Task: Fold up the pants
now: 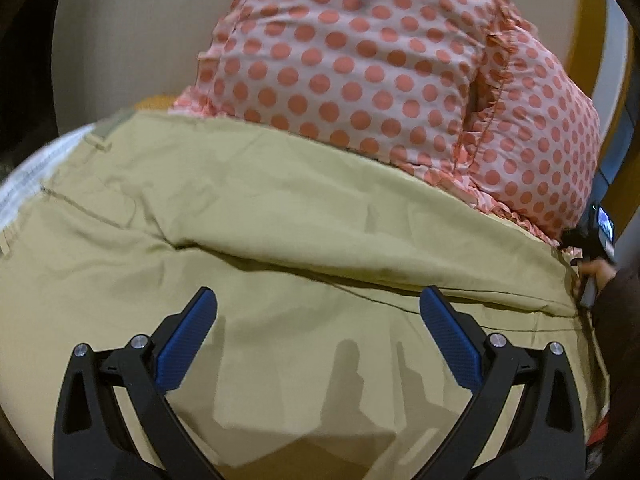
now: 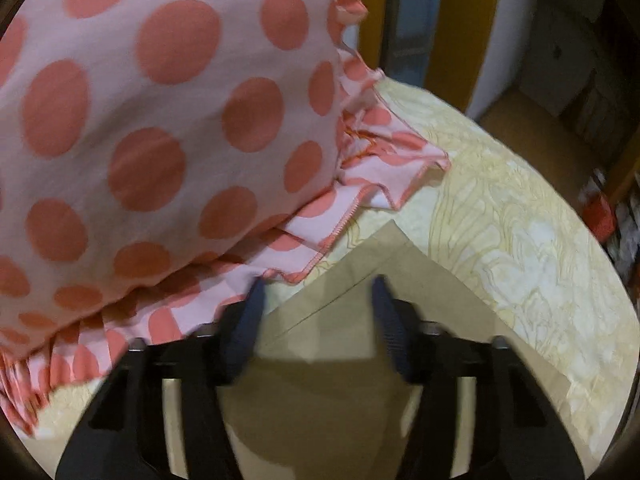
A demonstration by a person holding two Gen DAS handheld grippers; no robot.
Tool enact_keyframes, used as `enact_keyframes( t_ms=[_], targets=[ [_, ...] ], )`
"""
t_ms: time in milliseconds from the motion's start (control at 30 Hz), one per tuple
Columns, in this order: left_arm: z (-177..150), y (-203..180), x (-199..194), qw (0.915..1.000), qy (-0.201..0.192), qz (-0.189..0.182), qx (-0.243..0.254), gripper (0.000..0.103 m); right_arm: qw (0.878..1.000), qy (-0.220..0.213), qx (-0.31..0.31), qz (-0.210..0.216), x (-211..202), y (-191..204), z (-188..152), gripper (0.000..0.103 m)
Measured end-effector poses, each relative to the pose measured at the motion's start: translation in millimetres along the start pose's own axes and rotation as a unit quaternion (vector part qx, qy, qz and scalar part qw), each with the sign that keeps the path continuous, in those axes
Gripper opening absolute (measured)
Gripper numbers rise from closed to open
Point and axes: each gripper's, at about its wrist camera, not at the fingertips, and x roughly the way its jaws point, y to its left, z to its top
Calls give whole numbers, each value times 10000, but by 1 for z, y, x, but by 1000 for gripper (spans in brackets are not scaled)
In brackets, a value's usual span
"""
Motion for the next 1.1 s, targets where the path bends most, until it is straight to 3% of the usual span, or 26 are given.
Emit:
enact_keyframes(
  t_ms=[100,233,333,433,533,667,700,733,800,867,1033,1067,1100],
  targets=[
    [-1,7,3,9996,33,-84,-257,101,9989,-101,35,463,0,-16,-4,9],
    [-2,11,0,9989,-71,-248,-401,101,9843,-355,718,1570,-19,-58,-17,5],
    [-2,14,-3,9983,-136,-308,-486,101,9585,-904,1075,2483,-70,-101,-45,5],
    [-2,15,-5,9979,-194,-327,-529,101,9348,-1272,1288,3056,-134,-143,-99,5],
    [-3,11,-13,9977,-410,-299,-444,101,9323,-1152,1524,3071,-163,-178,-159,5],
    [-3,-7,-32,9965,-816,-98,168,101,9266,-318,2016,3159,-135,-199,-183,6],
    [-3,-11,-36,9959,-857,-22,302,101,9183,-57,2268,3245,-125,-203,-185,9],
    [-3,-14,-42,9947,-929,79,435,101,9116,62,2390,3344,-125,-207,-192,12],
    [-3,-14,-52,9929,-1063,190,491,101,9074,229,2518,3358,-124,-209,-201,44],
    [1,-11,-60,9920,-1147,249,470,101,9054,144,2548,3393,-123,-205,-202,47],
    [15,1,-65,9933,-1061,326,306,101,9078,116,2633,3262,-113,-197,-196,46],
    [18,4,-65,9938,-1053,254,249,101,9108,94,2555,3242,-110,-192,-191,39],
    [20,7,-64,9941,-1049,170,205,101,9132,98,2464,3243,-104,-188,-188,11]
  ],
)
